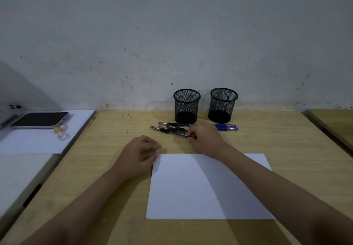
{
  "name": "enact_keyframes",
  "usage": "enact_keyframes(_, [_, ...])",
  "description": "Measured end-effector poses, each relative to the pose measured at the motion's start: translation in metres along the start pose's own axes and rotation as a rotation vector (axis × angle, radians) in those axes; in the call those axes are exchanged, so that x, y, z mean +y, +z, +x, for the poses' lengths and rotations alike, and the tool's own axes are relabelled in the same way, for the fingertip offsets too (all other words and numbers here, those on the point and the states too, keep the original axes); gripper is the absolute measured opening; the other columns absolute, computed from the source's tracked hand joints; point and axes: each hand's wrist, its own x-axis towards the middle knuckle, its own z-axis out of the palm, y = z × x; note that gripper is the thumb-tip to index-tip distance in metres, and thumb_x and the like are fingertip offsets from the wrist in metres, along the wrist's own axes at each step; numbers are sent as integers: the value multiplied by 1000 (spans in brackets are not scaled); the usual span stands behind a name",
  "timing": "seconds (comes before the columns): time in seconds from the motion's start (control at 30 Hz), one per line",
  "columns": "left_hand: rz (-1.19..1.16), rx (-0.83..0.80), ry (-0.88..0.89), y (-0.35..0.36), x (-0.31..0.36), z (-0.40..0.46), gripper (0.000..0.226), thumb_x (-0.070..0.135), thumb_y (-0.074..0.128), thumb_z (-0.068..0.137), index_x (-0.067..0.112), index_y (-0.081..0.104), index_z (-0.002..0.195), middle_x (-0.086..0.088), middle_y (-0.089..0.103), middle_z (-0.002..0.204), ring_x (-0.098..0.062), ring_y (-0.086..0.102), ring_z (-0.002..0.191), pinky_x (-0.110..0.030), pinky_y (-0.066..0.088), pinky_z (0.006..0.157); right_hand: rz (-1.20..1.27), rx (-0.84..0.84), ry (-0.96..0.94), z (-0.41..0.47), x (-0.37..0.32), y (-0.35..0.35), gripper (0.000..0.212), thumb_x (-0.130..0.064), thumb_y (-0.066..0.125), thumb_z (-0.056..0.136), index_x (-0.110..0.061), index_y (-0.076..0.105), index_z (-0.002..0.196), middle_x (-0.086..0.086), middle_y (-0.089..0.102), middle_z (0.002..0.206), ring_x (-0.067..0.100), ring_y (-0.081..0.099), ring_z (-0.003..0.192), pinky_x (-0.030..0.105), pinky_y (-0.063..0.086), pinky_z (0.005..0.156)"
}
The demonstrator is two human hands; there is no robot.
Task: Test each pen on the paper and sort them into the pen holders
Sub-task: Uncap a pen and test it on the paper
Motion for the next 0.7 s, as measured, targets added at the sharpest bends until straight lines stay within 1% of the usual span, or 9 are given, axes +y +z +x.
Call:
enact_keyframes(0.1, [18, 3, -10, 0, 1, -5, 35, 52, 54, 72, 30, 75, 88, 19, 61, 97, -1, 55, 94, -13, 40, 79, -69, 7, -10, -2, -5, -2, 11, -22, 57, 85, -16, 65, 91, 3, 63, 96, 21, 53, 97, 37, 41, 86])
enact_keyframes(0.2, [-3, 29, -28, 1, 2, -2, 32, 52, 55, 70, 31, 75, 84, 19, 61, 95, 0, 54, 92, -14, 40, 77, -13, 91, -15, -4, -10, -4, 11, -18, 56, 83, -14, 65, 84, 4, 65, 87, 22, 57, 86, 40, 47, 81])
enact_keyframes(0.3, [12, 51, -8, 1, 3, -4, 25, 45, 62, 73, 25, 71, 85, 13, 58, 93, -1, 55, 88, -22, 47, 75, 290, 246, -2, -9, -16, -14, 7, -10, 61, 81, -9, 66, 77, 4, 65, 76, 20, 59, 71, 37, 52, 68])
enact_keyframes(0.37, [75, 175, 24, 0, 5, -3, 21, 33, 68, 74, 19, 62, 88, 8, 55, 92, -8, 54, 84, -26, 48, 70, 498, 375, 33, -13, -19, -23, 9, -5, 65, 81, -11, 68, 76, 0, 64, 71, 17, 59, 65, 28, 52, 63])
enact_keyframes(0.43, [120, 311, 27, 0, 10, -3, 31, 22, 75, 74, 16, 59, 100, 3, 56, 99, -12, 53, 88, -26, 46, 72, 678, 425, 79, -18, -21, -34, 12, -6, 67, 82, -17, 69, 79, -4, 65, 70, 11, 60, 63, 23, 52, 60])
enact_keyframes(0.5, [107, 357, 30, 0, 17, -1, 42, 16, 75, 76, 15, 59, 115, 1, 59, 107, -11, 53, 93, -27, 45, 76, 805, 429, 95, -22, -22, -43, 16, -6, 67, 83, -21, 68, 79, -3, 66, 71, 8, 61, 65, 20, 52, 62])
enact_keyframes(0.57, [74, 341, 62, 1, 25, 2, 39, 16, 72, 78, 16, 61, 116, 1, 64, 105, -11, 56, 92, -30, 49, 77, 893, 434, 104, -27, -24, -49, 19, -5, 67, 84, -23, 68, 79, 3, 68, 73, 13, 64, 67, 25, 55, 65])
enact_keyframes(0.67, [14, 331, 129, -1, 39, 10, 23, 16, 69, 79, 10, 69, 101, 0, 69, 88, -13, 62, 79, -37, 53, 68, 1013, 482, 118, -31, -28, -55, 18, -2, 65, 85, -20, 69, 84, 6, 68, 77, 17, 66, 72, 39, 58, 74])
enact_keyframes(0.7, [-4, 342, 154, -1, 43, 13, 20, 15, 67, 78, 8, 70, 98, -2, 69, 84, -13, 63, 74, -37, 53, 65, 1078, 497, 125, -32, -29, -57, 17, -1, 64, 85, -18, 68, 88, 5, 67, 77, 15, 66, 73, 38, 58, 74])
